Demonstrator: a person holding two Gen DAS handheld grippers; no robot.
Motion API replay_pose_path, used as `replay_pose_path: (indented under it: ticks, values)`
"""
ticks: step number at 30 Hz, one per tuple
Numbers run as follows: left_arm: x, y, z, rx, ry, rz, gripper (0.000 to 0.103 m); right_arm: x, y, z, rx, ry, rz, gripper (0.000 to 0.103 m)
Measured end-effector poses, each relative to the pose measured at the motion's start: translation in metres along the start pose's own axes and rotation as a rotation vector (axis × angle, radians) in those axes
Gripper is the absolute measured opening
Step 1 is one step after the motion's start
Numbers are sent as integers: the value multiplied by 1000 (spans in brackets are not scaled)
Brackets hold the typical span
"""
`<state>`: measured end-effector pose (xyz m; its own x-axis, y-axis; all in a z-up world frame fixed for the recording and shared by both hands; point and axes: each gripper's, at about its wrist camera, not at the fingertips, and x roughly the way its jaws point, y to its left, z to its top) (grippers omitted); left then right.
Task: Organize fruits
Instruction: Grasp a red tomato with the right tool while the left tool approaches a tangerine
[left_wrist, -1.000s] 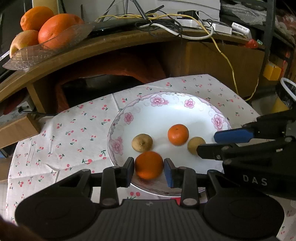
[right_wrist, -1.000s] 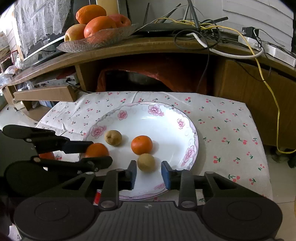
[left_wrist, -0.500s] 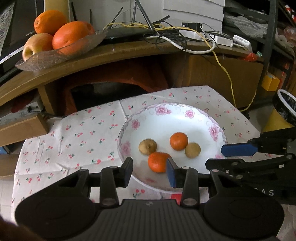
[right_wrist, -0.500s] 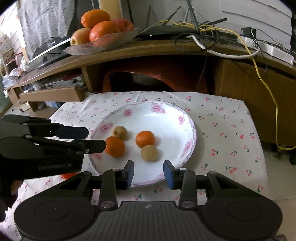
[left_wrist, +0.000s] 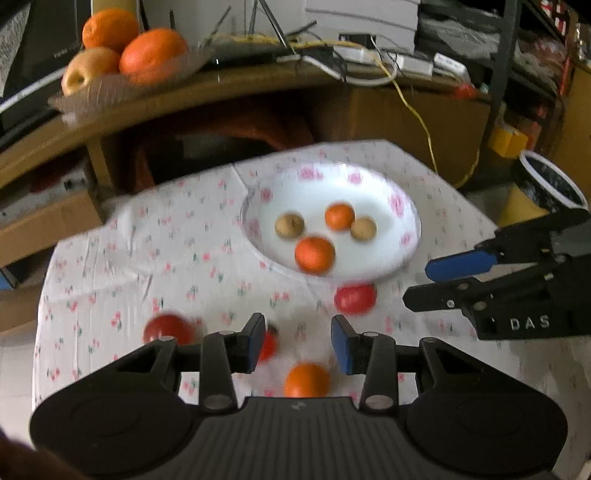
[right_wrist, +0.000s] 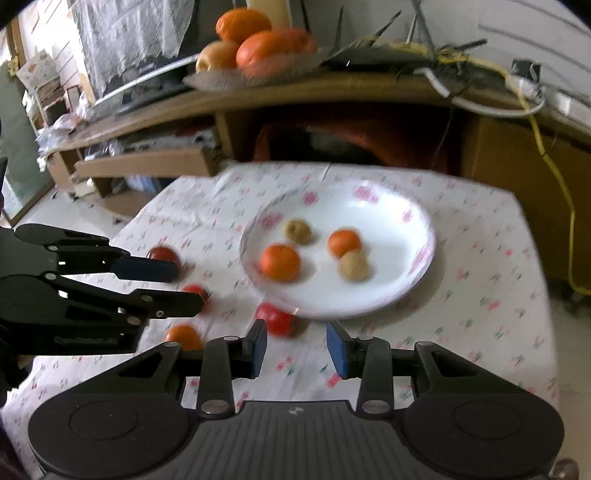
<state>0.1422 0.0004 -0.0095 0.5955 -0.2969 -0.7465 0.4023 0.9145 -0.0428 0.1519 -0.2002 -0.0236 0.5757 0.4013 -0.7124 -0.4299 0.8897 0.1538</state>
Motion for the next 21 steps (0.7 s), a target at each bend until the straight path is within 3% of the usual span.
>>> replay_pose_path:
  ticks: [6,21]
  values:
    - [1,0,-13,30,37,-25,45,18,14,-6,-28,53,31,37]
    - [14,-7,-22,88,76,-31,45,49,21,-2,-36,52,7,47]
